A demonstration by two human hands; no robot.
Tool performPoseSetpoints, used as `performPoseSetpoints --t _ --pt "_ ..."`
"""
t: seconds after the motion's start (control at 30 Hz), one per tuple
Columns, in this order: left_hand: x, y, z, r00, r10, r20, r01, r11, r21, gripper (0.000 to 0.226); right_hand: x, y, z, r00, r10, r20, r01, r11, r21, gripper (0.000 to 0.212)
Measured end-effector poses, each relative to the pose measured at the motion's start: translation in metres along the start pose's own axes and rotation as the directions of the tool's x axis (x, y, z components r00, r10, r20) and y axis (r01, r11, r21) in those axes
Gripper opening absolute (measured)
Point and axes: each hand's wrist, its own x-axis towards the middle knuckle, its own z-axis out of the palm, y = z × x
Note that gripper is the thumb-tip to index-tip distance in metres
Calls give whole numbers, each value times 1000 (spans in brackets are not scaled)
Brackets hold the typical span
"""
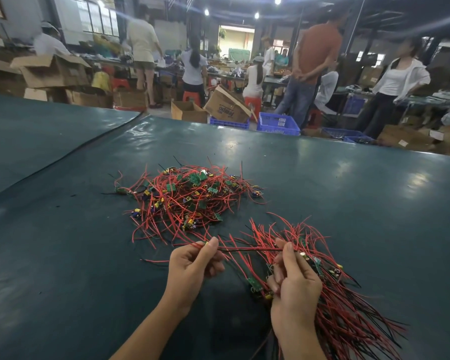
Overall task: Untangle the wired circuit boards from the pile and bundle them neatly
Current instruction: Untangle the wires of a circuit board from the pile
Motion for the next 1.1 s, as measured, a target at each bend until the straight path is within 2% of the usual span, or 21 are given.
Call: performPoseSetpoints --t 0.13,0.2,0.37,0.43,0.53,0.7,0.9,1.0,1.1 --pt "-1 1 0 1000 -3 -3 3 1000 9 35 -4 5 2 1000 20 -3 -20 999 -27 21" --pt "-2 0 1 1000 4 23 -5 999 43 35 -10 9 3 998 29 49 -23 993 -117 21" --pt "-11 0 7 979 32 202 -59 990 126 27 -29 25 13 966 41 254 42 950 -310 23" --pt "-13 1 8 970 26 241 -64 987 147 26 -31 27 14 966 47 256 41 944 -329 28" --pt "-10 1 7 982 20 185 -52 984 170 29 -25 25 11 987 25 162 25 954 -299 27" --pt "-6 4 4 991 28 134 -48 988 147 31 -5 5 -2 999 -16 34 20 993 -118 24" --pt "-10 3 11 991 4 134 -16 996 91 36 -9 -2 -5 995 -58 80 62 997 -44 27" --pt "-13 0 13 987 -92 134 86 995 47 37 -11 -4 -7 987 -113 115 121 990 -69 27" --pt "-11 0 16 975 -220 41 223 971 -91 36 -14 -2 -8 977 -79 197 91 995 -52 34"
